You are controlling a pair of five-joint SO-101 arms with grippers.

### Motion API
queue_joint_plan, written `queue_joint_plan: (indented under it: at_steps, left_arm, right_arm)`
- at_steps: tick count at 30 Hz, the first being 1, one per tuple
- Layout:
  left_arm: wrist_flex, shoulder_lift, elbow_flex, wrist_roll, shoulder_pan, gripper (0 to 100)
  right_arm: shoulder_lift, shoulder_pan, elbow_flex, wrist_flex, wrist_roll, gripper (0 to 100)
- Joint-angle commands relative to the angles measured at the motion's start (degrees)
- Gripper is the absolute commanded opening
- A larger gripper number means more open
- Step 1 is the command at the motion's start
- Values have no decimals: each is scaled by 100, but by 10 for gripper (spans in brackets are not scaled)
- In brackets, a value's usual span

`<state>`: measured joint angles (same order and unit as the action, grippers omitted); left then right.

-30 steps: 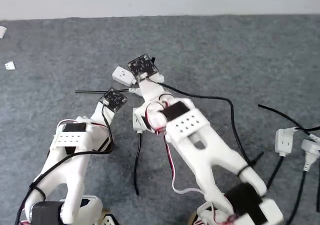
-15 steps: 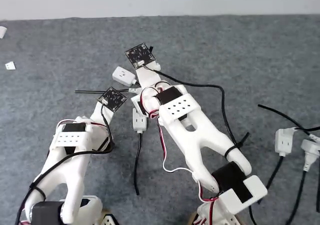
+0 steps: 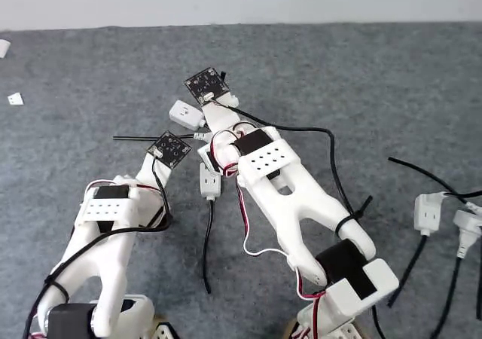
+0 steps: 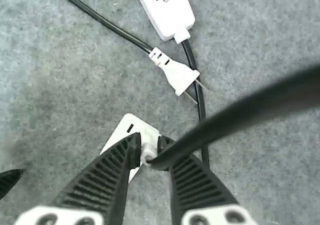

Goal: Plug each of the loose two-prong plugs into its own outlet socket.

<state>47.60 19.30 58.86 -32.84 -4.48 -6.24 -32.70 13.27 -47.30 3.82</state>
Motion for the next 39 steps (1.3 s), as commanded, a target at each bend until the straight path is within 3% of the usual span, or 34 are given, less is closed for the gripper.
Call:
queue_joint_plan:
  at_steps: [1,18,39]
  left_arm:
    - [-141,167,13,62,-44,207]
    - [-141,167,13,62,-44,207]
    - [-132,167,13,62,-44,207]
  right_arm:
    - [13,-84,-360,66,105,9]
    - [462,-268,-246,40,422,9]
    - [-66,-295,-273,31,440,9]
